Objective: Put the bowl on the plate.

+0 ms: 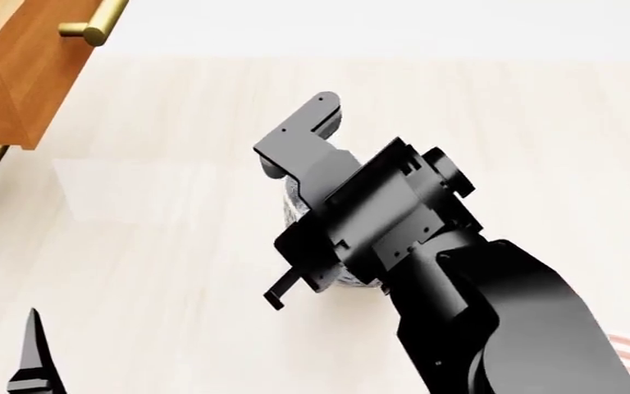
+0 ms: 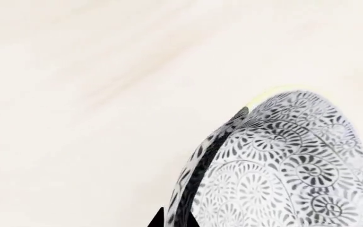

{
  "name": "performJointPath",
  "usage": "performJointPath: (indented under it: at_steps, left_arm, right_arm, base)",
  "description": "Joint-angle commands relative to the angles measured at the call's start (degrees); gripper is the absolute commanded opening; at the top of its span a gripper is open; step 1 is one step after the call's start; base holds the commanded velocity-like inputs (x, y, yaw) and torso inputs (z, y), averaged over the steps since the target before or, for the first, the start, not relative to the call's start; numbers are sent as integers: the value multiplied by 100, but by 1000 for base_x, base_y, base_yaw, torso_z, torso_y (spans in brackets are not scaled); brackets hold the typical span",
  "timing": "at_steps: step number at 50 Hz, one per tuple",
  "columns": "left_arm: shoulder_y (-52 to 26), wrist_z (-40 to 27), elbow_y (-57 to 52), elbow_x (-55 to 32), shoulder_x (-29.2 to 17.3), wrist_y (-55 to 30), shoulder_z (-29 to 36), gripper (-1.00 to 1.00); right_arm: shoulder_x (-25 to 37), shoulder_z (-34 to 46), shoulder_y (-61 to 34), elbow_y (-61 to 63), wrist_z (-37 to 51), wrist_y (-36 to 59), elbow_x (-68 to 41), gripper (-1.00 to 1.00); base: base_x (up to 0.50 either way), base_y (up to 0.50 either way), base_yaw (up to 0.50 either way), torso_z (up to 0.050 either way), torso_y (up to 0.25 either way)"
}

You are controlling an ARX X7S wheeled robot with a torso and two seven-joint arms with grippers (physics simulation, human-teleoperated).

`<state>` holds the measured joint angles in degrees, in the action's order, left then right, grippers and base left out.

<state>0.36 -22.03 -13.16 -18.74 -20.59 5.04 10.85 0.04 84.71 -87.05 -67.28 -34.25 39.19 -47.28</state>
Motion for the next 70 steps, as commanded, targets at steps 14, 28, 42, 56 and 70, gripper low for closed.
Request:
performJointPath:
  at_steps: [14,28,42,56,70]
  left_arm:
    - [44,19,109,-35,8,207,-18,100]
    - [-73,316,1177,109,246,1090,24,100]
    - [-14,-214,-494,-279,-223,-283,-60,100]
    - [73,-249,-497,-248,-206,-240,-23,100]
    - [87,-157,-149,-187,-132,60,-6,100]
  right_arm:
    - [996,-187,-1152,1672,1077,993,113,-100]
    - [2017,-451,-1737,3409,1950,2170,-320,-100]
    - [2918,-730,-2181,4579,2766,3466,-831,-100]
    - [3295,-806,-2299,5046,3141,4389,-1265,-100]
    - [3435,-363,-2613,5225,2909,4965,-1585,-100]
  base:
    - [0,0,0,0,0]
    - [0,0,0,0,0]
    - [0,0,0,0,0]
    - [0,0,0,0,0]
    - [0,0,0,0,0]
